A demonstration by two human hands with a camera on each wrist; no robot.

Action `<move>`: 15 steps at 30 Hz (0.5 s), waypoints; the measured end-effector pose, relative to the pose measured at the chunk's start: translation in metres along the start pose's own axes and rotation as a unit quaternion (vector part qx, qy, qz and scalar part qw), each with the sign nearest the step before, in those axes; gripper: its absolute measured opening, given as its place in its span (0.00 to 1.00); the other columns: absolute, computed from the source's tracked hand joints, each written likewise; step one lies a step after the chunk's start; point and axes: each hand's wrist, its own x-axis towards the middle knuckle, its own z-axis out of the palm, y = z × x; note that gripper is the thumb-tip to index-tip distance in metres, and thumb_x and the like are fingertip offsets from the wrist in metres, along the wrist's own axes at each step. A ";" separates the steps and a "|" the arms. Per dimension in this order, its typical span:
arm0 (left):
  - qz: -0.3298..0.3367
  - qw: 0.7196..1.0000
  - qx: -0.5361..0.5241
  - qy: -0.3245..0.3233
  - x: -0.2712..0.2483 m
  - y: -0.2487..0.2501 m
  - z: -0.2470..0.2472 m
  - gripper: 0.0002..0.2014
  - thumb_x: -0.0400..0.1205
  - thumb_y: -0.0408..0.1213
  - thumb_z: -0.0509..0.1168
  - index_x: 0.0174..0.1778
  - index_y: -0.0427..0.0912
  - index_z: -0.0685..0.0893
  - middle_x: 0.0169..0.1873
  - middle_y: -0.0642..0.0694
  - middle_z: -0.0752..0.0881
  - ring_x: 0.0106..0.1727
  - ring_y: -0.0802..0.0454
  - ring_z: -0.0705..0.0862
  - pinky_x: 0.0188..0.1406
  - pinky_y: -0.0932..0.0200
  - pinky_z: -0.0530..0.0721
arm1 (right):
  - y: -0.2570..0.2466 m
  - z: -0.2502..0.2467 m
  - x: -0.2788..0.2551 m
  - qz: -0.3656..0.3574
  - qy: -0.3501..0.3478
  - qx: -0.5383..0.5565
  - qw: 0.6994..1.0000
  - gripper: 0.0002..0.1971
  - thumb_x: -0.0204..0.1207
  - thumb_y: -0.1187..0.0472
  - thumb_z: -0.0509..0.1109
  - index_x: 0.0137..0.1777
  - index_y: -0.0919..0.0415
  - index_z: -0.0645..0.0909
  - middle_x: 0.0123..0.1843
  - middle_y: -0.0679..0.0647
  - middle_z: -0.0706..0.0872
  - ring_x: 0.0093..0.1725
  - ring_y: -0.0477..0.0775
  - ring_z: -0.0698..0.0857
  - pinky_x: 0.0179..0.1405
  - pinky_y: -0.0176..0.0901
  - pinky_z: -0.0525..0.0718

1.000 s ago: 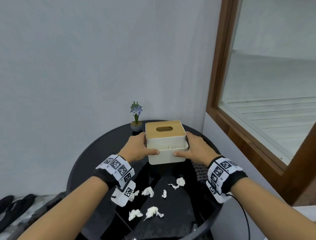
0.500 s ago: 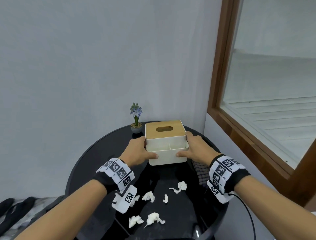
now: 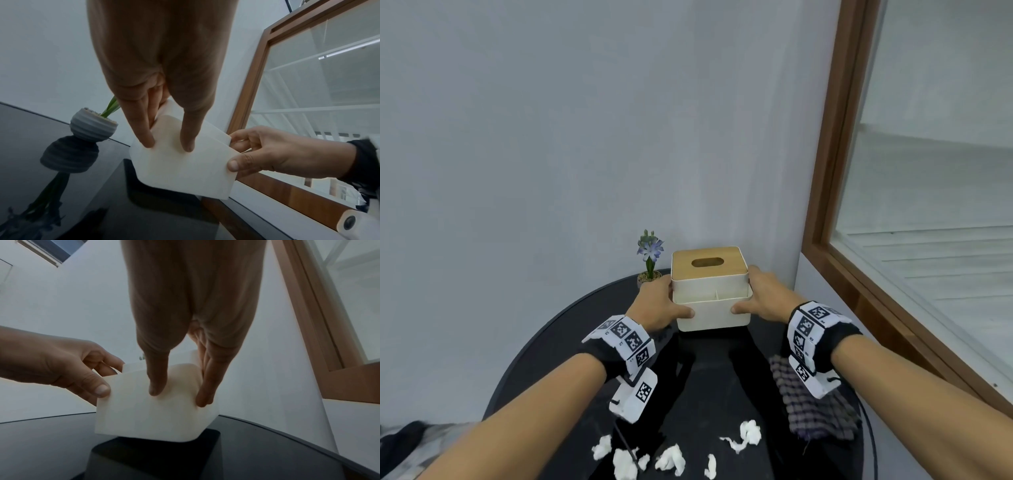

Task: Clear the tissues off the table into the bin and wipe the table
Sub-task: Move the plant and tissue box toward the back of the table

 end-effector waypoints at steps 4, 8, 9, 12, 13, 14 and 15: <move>-0.004 1.000 0.003 0.002 0.016 -0.008 0.002 0.27 0.65 0.39 0.81 0.58 0.44 0.82 0.51 0.50 0.89 0.49 0.56 0.88 0.49 0.63 0.85 | 0.006 0.006 0.018 0.004 -0.008 -0.002 1.000 0.37 0.64 0.45 0.80 0.67 0.60 0.68 0.61 0.59 0.80 0.55 0.59 0.83 0.54 0.53 0.85; -0.003 1.000 0.026 0.008 0.029 -0.011 0.002 0.27 0.66 0.40 0.81 0.59 0.43 0.81 0.51 0.50 0.89 0.49 0.53 0.88 0.45 0.65 0.83 | 0.009 0.011 0.032 0.002 -0.003 0.012 1.000 0.35 0.66 0.48 0.80 0.67 0.61 0.69 0.60 0.59 0.81 0.54 0.58 0.83 0.51 0.49 0.84; -0.002 0.999 0.030 0.010 0.032 -0.012 0.002 0.27 0.66 0.40 0.80 0.59 0.43 0.81 0.51 0.50 0.89 0.49 0.53 0.87 0.42 0.67 0.81 | 0.009 0.012 0.035 0.004 -0.002 0.016 1.000 0.35 0.66 0.49 0.81 0.67 0.62 0.69 0.60 0.60 0.81 0.54 0.59 0.83 0.51 0.49 0.84; 0.002 0.999 0.042 0.017 0.038 -0.012 0.004 0.25 0.67 0.40 0.80 0.58 0.43 0.80 0.49 0.50 0.87 0.48 0.52 0.86 0.40 0.69 0.79 | 0.009 0.012 0.041 0.011 -0.003 0.018 1.000 0.34 0.67 0.52 0.81 0.67 0.63 0.69 0.60 0.60 0.81 0.55 0.60 0.83 0.50 0.47 0.83; 0.001 0.999 0.044 0.017 0.040 -0.012 0.005 0.24 0.67 0.40 0.80 0.57 0.43 0.80 0.49 0.49 0.87 0.49 0.51 0.86 0.42 0.66 0.81 | 0.009 0.012 0.044 0.015 -0.005 0.015 1.000 0.34 0.67 0.52 0.80 0.68 0.63 0.68 0.61 0.61 0.81 0.55 0.60 0.83 0.51 0.48 0.83; -0.001 0.999 0.044 0.017 0.043 -0.011 0.005 0.23 0.67 0.40 0.80 0.56 0.44 0.80 0.49 0.49 0.87 0.50 0.50 0.86 0.46 0.62 0.83 | 0.009 0.011 0.046 0.018 -0.010 0.014 1.000 0.34 0.68 0.52 0.80 0.68 0.62 0.68 0.61 0.61 0.80 0.56 0.60 0.83 0.51 0.48 0.84; -0.003 0.999 0.043 0.018 0.045 -0.012 0.006 0.23 0.67 0.39 0.80 0.55 0.44 0.79 0.50 0.48 0.87 0.51 0.50 0.86 0.49 0.60 0.83 | 0.009 0.011 0.048 0.020 -0.013 0.014 1.000 0.34 0.68 0.53 0.80 0.69 0.62 0.67 0.62 0.61 0.80 0.56 0.60 0.83 0.52 0.48 0.84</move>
